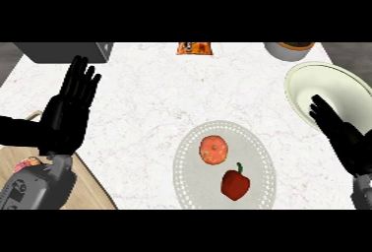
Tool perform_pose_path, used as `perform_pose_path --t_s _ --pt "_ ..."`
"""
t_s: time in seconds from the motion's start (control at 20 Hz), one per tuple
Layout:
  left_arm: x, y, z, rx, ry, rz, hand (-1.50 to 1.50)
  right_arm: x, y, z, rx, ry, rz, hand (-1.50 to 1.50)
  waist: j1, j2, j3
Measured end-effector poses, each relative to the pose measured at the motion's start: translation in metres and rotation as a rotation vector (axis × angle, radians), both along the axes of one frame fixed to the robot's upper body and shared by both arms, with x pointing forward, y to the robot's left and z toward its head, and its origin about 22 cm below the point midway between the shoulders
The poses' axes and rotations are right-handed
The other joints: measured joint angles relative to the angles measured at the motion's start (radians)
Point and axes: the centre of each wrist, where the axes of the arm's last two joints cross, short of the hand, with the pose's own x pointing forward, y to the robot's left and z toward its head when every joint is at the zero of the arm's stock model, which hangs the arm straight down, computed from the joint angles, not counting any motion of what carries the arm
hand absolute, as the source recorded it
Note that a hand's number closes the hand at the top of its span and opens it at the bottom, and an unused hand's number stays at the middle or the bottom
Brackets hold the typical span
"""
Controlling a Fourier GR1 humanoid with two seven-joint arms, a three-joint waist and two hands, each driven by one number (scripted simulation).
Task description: Pick the squash from the placemat and place it in the bowl
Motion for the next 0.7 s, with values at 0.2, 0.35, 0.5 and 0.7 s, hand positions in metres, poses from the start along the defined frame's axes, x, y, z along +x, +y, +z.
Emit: perform_pose_path --t_s 0.2,0.35,0.5,0.7 --pt "-0.001 0.021 -0.007 0.096 0.027 0.063 0.00 0.003 0.023 0.033 -0.081 -0.194 -0.105 1.50 0.001 0.013 0.008" --pt "-0.003 0.045 -0.015 0.200 0.069 0.124 0.00 0.003 0.019 0.052 -0.242 -0.286 -0.207 -1.50 -0.005 0.019 -0.002" --pt "-0.008 0.060 -0.024 0.250 0.114 0.170 0.00 -0.014 -0.004 0.029 -0.396 -0.137 -0.404 -1.50 -0.038 0.022 -0.005" --pt "-0.013 0.077 -0.031 0.298 0.151 0.209 0.00 -0.035 0.012 0.007 -0.452 -0.112 -0.594 -1.50 -0.053 0.016 -0.002"
